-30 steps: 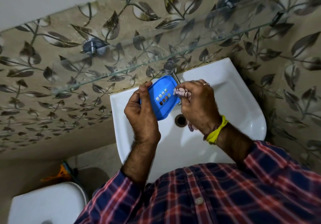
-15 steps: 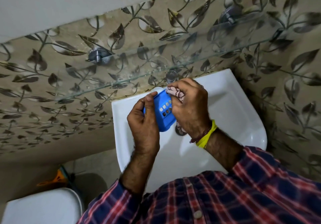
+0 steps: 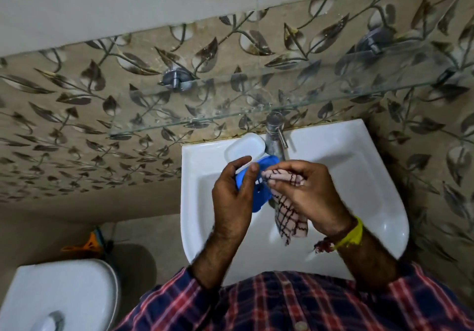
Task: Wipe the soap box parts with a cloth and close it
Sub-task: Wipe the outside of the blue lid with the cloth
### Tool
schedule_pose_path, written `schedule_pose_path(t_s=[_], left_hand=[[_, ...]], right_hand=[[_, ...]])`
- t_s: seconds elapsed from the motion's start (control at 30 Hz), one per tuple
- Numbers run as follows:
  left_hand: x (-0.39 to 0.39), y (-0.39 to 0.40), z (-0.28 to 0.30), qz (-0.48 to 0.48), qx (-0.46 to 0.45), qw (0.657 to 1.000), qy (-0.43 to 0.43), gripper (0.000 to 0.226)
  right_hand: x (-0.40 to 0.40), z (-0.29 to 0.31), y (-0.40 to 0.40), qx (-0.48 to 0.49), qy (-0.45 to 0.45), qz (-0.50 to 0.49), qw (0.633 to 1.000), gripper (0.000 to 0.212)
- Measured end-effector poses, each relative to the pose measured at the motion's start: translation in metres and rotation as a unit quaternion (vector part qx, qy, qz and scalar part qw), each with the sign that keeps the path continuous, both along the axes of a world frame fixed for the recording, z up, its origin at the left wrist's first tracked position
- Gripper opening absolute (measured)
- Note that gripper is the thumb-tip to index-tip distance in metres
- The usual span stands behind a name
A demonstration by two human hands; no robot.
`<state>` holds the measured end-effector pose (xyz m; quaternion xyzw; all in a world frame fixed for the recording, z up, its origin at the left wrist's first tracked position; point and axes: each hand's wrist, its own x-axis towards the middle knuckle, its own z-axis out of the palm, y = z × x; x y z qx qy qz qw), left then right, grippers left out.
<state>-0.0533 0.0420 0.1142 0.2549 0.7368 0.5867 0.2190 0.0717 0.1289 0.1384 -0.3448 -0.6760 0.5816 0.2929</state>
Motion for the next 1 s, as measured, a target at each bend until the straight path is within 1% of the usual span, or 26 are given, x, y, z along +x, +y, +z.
schedule_pose_path(t_s=[0.07,0.1,0.13,0.17,0.2,0.23,0.33,0.4,0.47,0.5,0.53,0.57,0.6,0.63,0.7,0.8,0.9,1.0], left_hand=[[-0.004,-0.006,-0.002,0.005,-0.017,1.0,-0.007,0.043],[-0.008,-0.009,-0.002,0.008,-0.024,1.0,-0.002,0.042],[-0.013,-0.013,-0.004,0.007,-0.029,1.0,0.002,0.034],[-0.016,-0.015,-0.006,0.004,-0.03,1.0,0.0,0.022],[-0.017,-0.018,-0.008,0.0,-0.032,0.999,-0.005,0.013],[-0.017,-0.021,-0.009,-0.001,-0.035,0.999,-0.003,0.013],[-0.009,-0.022,-0.011,-0.004,-0.042,0.999,0.015,0.021],[-0.005,-0.023,-0.014,-0.002,-0.05,0.998,0.024,0.021],[-0.004,-0.024,-0.018,0.0,-0.063,0.998,0.017,0.019],[-0.003,-0.026,-0.021,0.0,-0.07,0.997,0.013,0.019],[-0.002,-0.027,-0.022,0.0,-0.075,0.997,0.01,0.02],[-0.002,-0.028,-0.024,-0.003,-0.078,0.997,0.01,0.021],[0.0,-0.029,-0.025,-0.005,-0.08,0.997,0.008,0.023],[0.002,-0.03,-0.026,-0.007,-0.082,0.997,0.005,0.026],[0.005,-0.03,-0.028,-0.008,-0.086,0.996,-0.002,0.027],[0.004,-0.027,-0.031,-0.014,-0.111,0.994,0.01,0.016],[-0.004,-0.034,-0.04,-0.01,-0.155,0.988,0.021,0.02],[-0.014,-0.048,-0.045,0.022,-0.203,0.978,0.034,0.019]], right_hand=[[0.013,-0.007,0.005,-0.078,0.034,-0.072,0.994,0.024],[0.019,-0.01,0.007,-0.134,0.054,-0.109,0.984,0.022],[0.025,-0.014,0.01,-0.188,0.067,-0.141,0.97,0.018],[0.031,-0.016,0.012,-0.231,0.073,-0.163,0.956,0.015],[0.036,-0.019,0.015,-0.26,0.074,-0.177,0.946,0.016],[0.039,-0.02,0.016,-0.284,0.078,-0.184,0.938,0.016],[0.049,-0.023,0.015,-0.321,0.085,-0.212,0.919,0.009],[0.055,-0.027,0.013,-0.291,0.058,-0.228,0.927,0.006],[0.063,-0.036,0.011,-0.193,-0.015,-0.238,0.952,0.003],[0.067,-0.04,0.011,-0.122,-0.076,-0.245,0.959,0.004],[0.072,-0.043,0.011,-0.048,-0.143,-0.249,0.957,0.006],[0.077,-0.043,0.014,0.012,-0.197,-0.254,0.947,0.012],[0.081,-0.043,0.019,0.041,-0.231,-0.26,0.937,0.019],[0.085,-0.043,0.027,0.04,-0.247,-0.265,0.931,0.026],[0.087,-0.042,0.045,0.005,-0.246,-0.26,0.934,0.03],[0.071,-0.032,0.056,-0.03,-0.201,-0.199,0.959,0.013],[0.033,-0.02,0.046,-0.051,-0.156,-0.122,0.979,0.01],[-0.027,-0.012,0.03,-0.072,-0.109,-0.072,0.989,0.007]])
